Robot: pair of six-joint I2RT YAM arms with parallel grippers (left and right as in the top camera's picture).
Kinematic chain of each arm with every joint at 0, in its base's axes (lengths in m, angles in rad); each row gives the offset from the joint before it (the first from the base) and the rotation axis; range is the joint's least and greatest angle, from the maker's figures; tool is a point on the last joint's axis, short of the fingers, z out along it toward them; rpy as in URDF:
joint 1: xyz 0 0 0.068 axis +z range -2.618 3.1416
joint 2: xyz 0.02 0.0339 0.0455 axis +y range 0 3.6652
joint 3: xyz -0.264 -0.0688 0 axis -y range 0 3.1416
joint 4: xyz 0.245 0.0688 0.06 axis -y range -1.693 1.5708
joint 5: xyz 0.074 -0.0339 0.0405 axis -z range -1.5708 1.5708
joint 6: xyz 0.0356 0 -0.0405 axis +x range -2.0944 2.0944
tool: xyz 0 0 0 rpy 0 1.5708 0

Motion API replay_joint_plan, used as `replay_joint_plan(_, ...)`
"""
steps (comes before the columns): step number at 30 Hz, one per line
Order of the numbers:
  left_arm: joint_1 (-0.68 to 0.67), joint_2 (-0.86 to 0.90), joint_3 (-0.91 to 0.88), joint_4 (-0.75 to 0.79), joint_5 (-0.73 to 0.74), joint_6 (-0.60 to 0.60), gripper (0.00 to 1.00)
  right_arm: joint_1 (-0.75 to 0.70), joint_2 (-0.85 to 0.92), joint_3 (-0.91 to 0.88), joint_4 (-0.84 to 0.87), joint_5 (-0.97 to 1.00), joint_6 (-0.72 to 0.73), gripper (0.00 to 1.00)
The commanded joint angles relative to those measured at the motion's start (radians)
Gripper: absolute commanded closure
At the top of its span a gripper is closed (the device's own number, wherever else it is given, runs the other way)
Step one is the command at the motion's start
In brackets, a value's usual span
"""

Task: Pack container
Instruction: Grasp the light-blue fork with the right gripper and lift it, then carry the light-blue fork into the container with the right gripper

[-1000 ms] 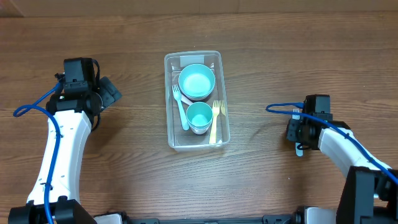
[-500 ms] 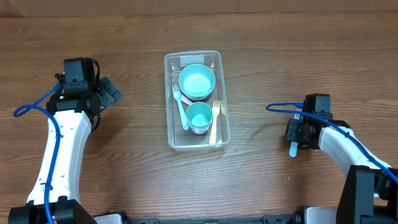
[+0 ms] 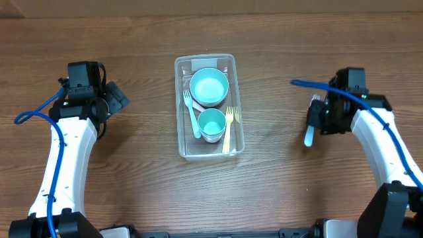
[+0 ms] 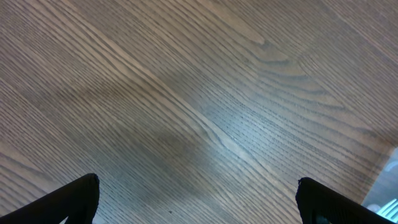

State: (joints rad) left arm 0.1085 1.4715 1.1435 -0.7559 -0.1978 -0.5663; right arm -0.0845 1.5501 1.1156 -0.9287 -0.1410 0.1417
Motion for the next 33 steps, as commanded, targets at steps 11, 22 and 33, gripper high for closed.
replay_joint_plan(11,0.003,-0.022,0.019,0.001,0.0,0.021,0.0,0.367,0.001,0.188,-0.015,-0.07,0.134,0.96)
replay_joint_plan(22,0.003,-0.022,0.019,0.001,0.0,0.02,0.0,0.613,0.001,0.171,0.097,0.05,0.226,0.96)
replay_joint_plan(33,0.003,-0.022,0.019,0.001,0.0,0.021,0.0,0.635,0.006,0.157,0.117,0.081,0.229,0.57)
